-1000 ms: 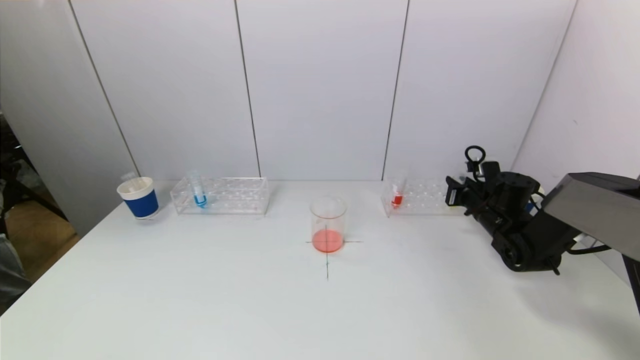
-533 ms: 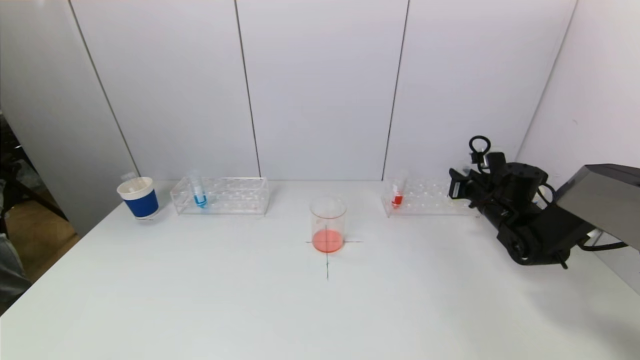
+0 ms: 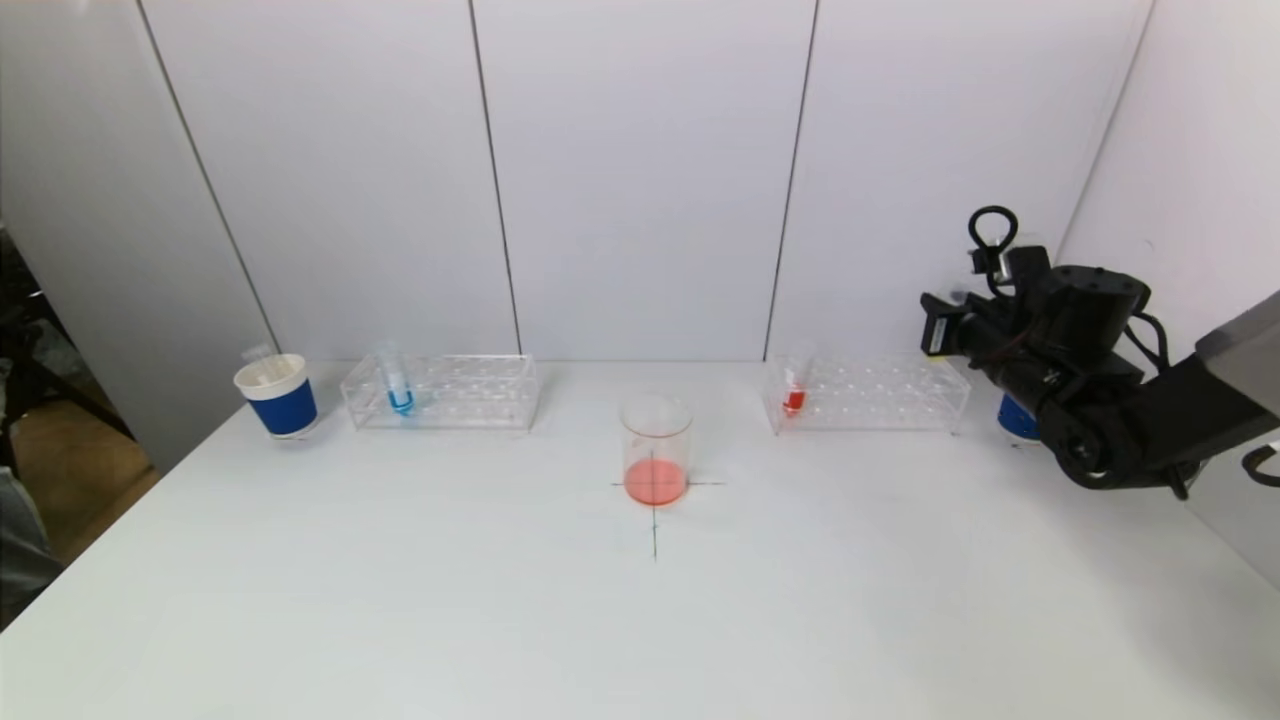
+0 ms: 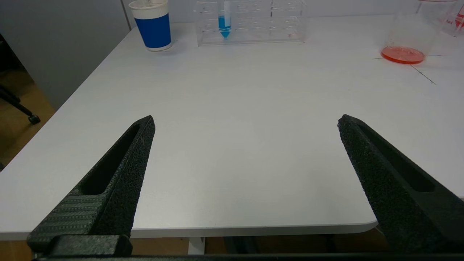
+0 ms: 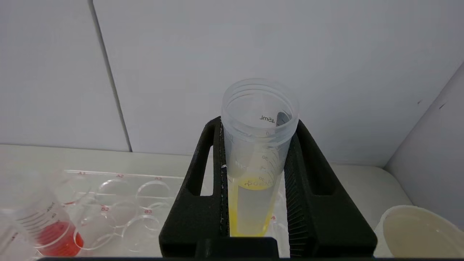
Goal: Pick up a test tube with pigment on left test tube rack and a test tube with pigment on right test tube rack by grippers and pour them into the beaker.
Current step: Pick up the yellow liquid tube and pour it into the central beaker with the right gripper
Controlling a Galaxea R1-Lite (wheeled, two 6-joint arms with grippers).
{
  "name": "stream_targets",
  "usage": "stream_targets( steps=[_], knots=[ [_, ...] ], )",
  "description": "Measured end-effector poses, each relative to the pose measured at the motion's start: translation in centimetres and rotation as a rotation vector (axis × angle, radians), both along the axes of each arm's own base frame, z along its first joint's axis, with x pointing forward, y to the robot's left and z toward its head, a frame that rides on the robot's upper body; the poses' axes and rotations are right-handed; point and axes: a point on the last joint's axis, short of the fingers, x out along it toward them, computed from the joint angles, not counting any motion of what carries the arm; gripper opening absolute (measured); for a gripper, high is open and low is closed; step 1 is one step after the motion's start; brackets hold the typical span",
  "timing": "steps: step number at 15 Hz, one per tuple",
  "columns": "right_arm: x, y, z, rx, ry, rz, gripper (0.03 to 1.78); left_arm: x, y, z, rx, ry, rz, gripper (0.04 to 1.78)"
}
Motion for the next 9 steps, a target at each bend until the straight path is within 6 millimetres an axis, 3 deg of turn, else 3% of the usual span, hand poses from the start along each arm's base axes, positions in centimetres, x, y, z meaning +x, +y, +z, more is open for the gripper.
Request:
stream_targets(
  steps=[9],
  knots=[
    [-1.6, 1.2, 11.0, 0.041, 0.033, 0.038, 0.50, 0.0, 0.0, 0.0, 0.000, 0.000, 0.000, 1.76]
  ],
)
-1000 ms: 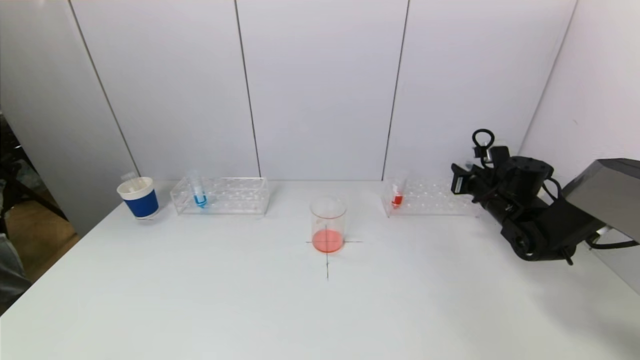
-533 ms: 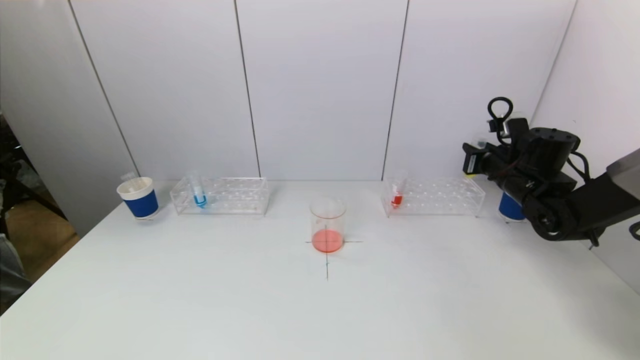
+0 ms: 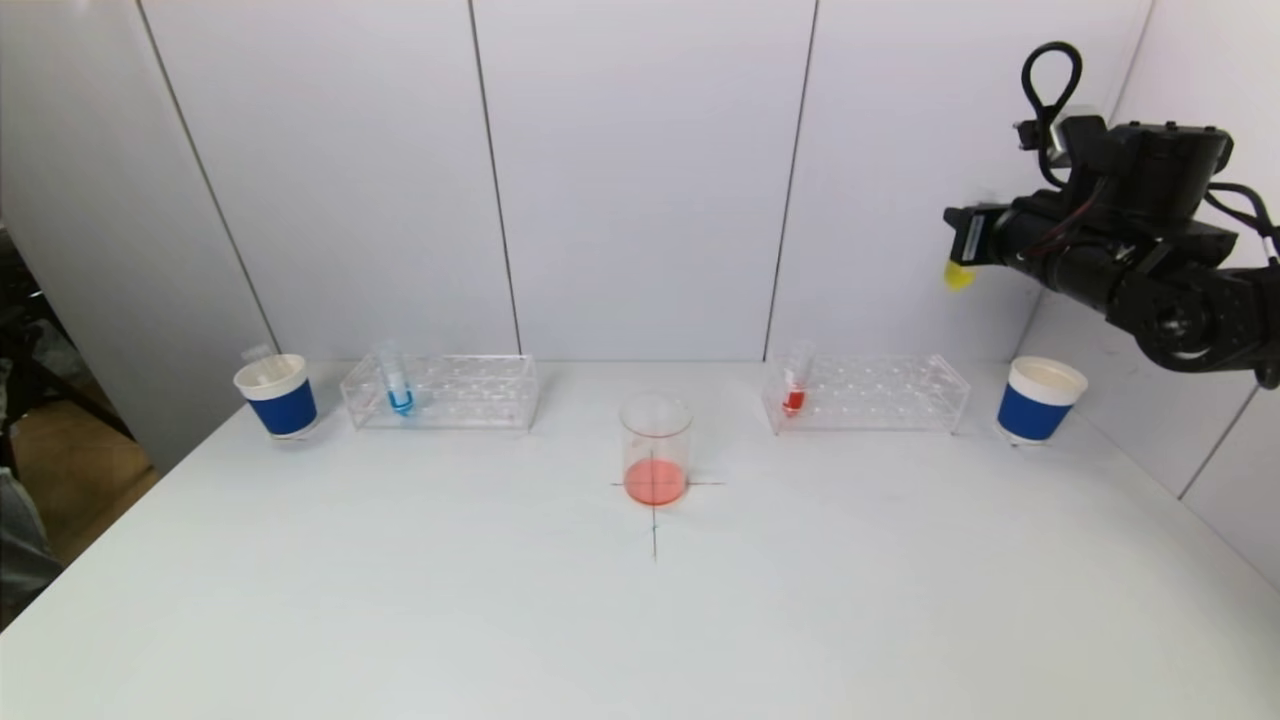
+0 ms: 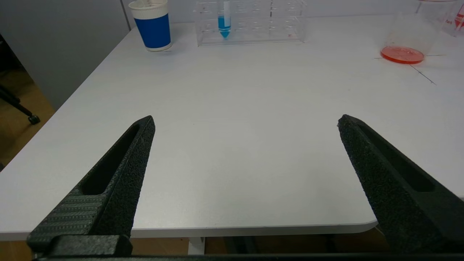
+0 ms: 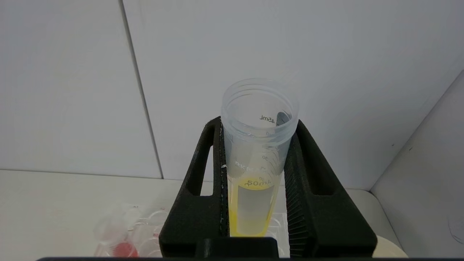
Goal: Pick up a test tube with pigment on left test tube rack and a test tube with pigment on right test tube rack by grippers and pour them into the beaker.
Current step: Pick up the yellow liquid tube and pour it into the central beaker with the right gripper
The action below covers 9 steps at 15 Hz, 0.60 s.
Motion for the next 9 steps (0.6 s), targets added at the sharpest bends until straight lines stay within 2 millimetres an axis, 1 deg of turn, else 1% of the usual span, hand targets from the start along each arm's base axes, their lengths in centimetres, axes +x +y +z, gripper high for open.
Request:
stream_targets(
  steps=[3, 6, 7, 9],
  knots=[
    [-0.3, 1.0, 3.6, 0.039, 0.017, 0.019, 0.50, 0.0, 0.0, 0.0, 0.000, 0.000, 0.000, 1.76],
    [-0.9, 2.6, 6.9, 0.101, 0.079, 0.059, 0.50, 0.0, 0.0, 0.0, 0.000, 0.000, 0.000, 1.76],
    [-1.2, 3.4, 7.6, 0.116, 0.106, 0.082, 0.50, 0.0, 0.0, 0.0, 0.000, 0.000, 0.000, 1.76],
    [-1.6, 5.3, 8.3, 0.119, 0.151, 0.134, 0.50, 0.0, 0.0, 0.0, 0.000, 0.000, 0.000, 1.76]
  ],
)
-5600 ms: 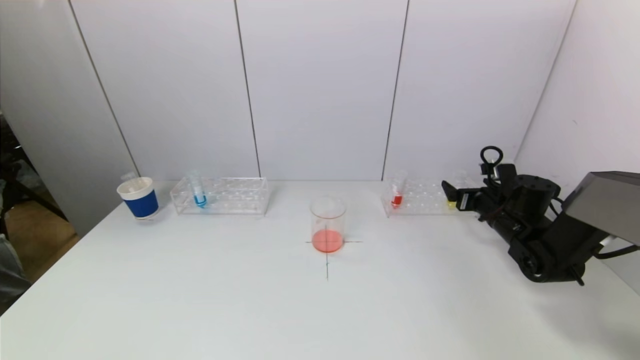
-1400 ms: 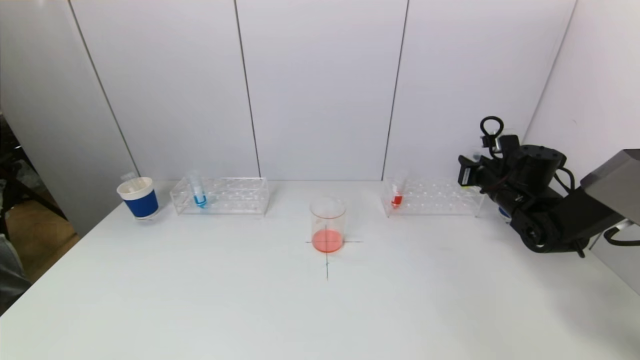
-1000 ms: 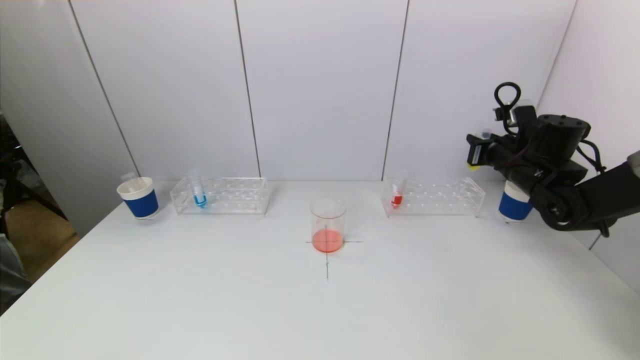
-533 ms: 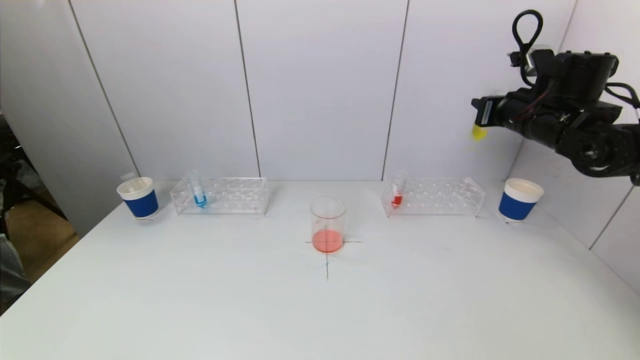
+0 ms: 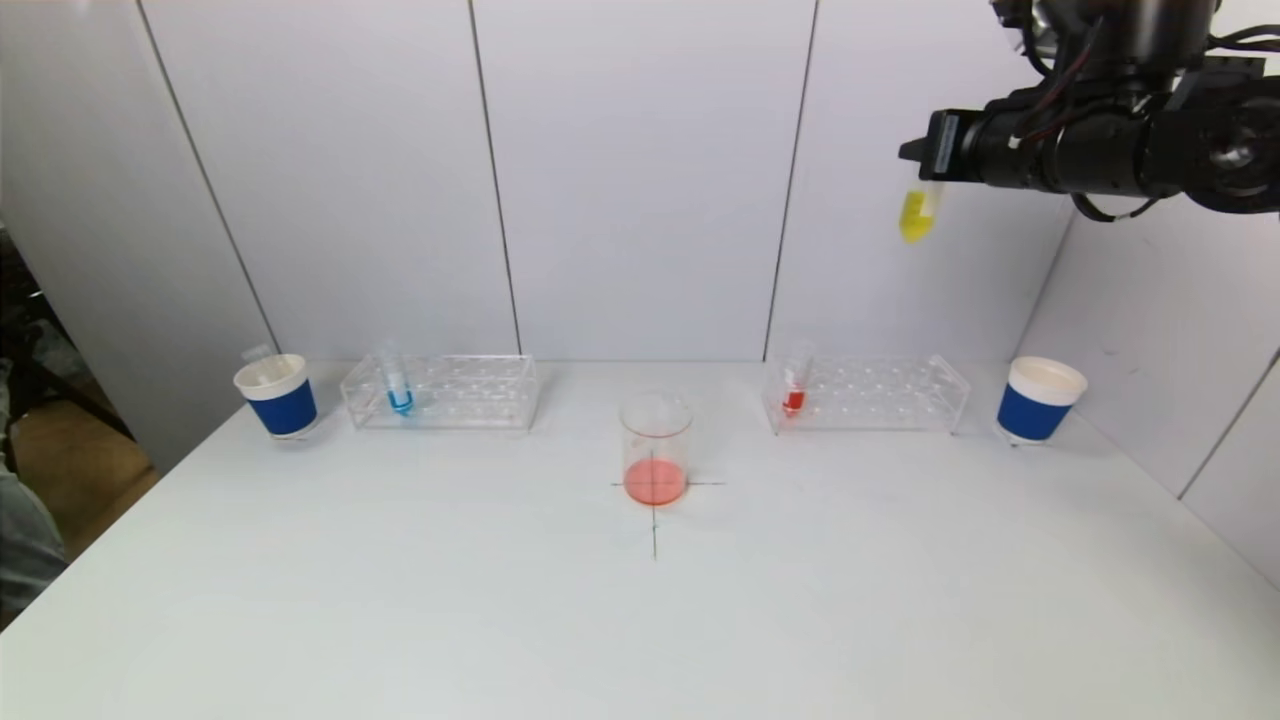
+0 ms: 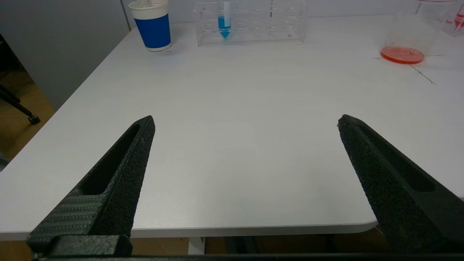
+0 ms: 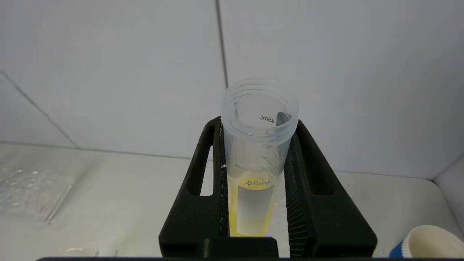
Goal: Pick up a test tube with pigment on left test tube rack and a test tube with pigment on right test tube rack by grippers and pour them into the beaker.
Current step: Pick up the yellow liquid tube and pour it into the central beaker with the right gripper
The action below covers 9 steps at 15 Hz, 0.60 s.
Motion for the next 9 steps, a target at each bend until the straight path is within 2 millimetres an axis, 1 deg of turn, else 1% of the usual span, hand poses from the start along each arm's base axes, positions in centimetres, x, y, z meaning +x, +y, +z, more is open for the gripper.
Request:
stream_targets(
  steps=[2, 4, 6, 9],
  knots=[
    [-0.1, 2.0, 0.4, 0.001, -0.007, 0.085, 0.50, 0.0, 0.0, 0.0, 0.000, 0.000, 0.000, 1.76],
    [-0.3, 3.8, 0.5, 0.012, -0.020, 0.205, 0.50, 0.0, 0.0, 0.0, 0.000, 0.000, 0.000, 1.76],
    [-0.6, 5.0, 0.4, 0.016, -0.021, 0.324, 0.50, 0.0, 0.0, 0.0, 0.000, 0.000, 0.000, 1.76],
    [-0.6, 6.0, 0.1, 0.002, -0.025, 0.509, 0.50, 0.0, 0.0, 0.0, 0.000, 0.000, 0.000, 1.76]
  ],
)
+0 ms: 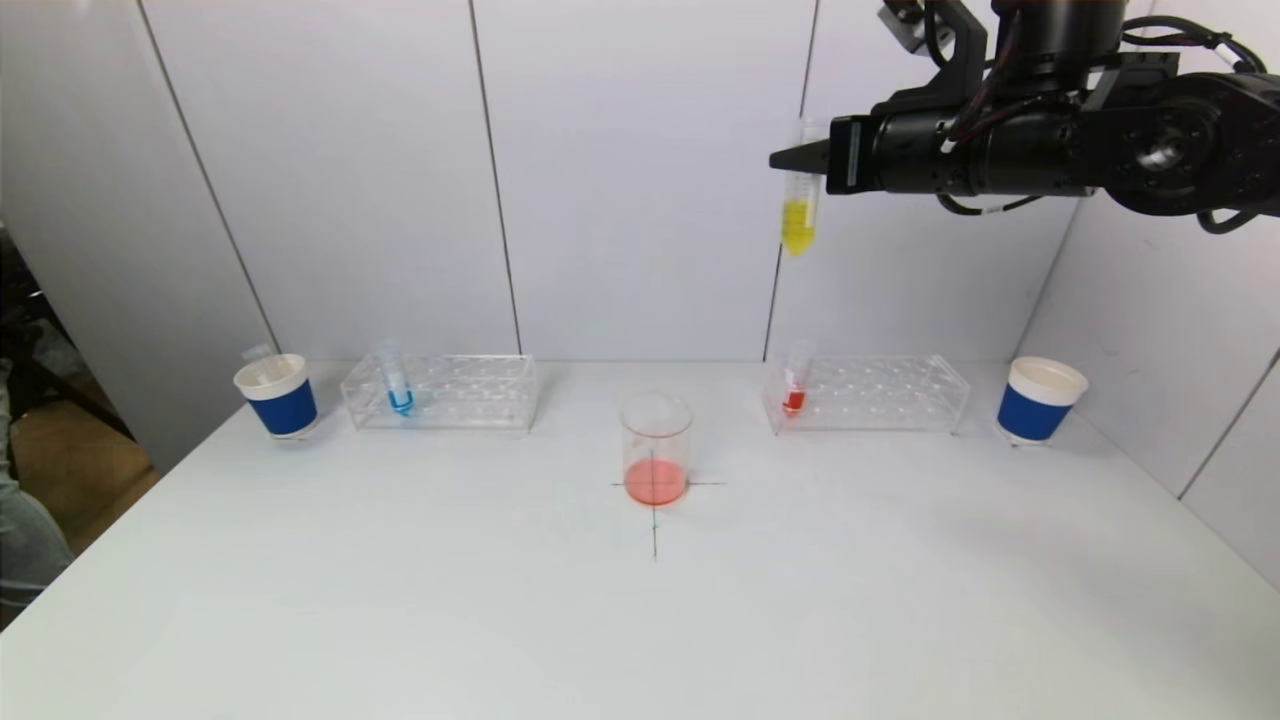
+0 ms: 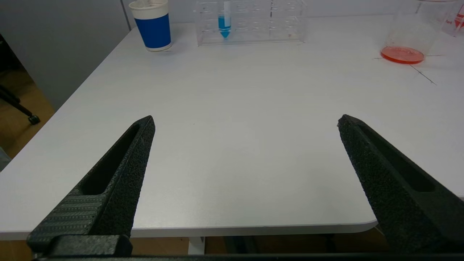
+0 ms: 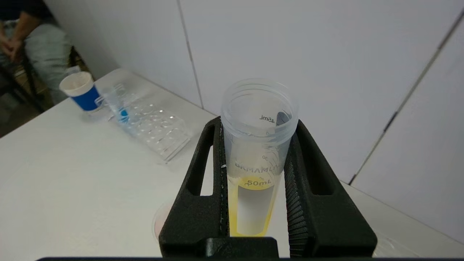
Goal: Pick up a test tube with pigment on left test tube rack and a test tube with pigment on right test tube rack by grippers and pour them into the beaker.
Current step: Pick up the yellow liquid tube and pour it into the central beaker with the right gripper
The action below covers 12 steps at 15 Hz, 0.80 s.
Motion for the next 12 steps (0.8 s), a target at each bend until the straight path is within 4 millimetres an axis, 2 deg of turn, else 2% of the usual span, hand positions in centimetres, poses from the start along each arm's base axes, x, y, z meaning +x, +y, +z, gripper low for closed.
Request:
stream_targets(
  steps=[6, 12],
  knots=[
    [1.5, 1.3, -2.5, -0.179, -0.152, 0.295, 0.50, 0.0, 0.0, 0.0, 0.000, 0.000, 0.000, 1.76],
    [4.0, 2.9, -6.8, -0.373, -0.409, 0.549, 0.50, 0.0, 0.0, 0.0, 0.000, 0.000, 0.000, 1.76]
  ],
)
